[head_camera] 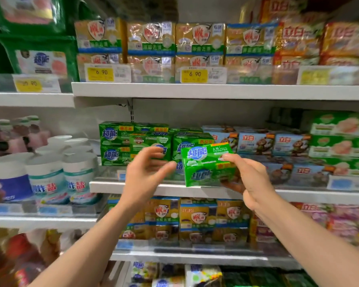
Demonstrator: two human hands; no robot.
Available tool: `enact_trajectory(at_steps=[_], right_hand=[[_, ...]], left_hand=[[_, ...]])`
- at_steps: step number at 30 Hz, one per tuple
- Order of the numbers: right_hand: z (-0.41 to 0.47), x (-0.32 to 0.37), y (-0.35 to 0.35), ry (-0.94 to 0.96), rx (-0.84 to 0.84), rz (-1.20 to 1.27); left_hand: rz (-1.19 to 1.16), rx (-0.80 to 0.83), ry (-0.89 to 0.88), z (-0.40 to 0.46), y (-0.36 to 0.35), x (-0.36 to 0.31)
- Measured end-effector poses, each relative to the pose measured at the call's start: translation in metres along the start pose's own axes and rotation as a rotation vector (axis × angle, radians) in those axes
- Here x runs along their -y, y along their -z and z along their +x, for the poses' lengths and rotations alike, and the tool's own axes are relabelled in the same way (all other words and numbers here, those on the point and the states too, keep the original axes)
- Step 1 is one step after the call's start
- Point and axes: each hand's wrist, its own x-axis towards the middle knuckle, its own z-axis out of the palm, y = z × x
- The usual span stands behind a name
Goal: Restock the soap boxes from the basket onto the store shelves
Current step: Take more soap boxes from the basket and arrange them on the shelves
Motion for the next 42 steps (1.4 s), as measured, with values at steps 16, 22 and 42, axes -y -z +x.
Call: enact_trajectory(at_steps=[16,22,42], right_hand=[[-0.002,0.018,-0.067,0.654,0.086,-0.823],[0.026,0.01,-0.083,1.074,0.127,-1.294],[0.05,-0.037,-0.104,1.163,0.012,-1.655]], left_hand=[[-0.252,-0.069,0.126,-0.002,0.107,0.011],[-0.135,-0.247,0.126,0.017,0.18,0.029],[-0.046,0.214,0.492,0.073,0.162,0.103]])
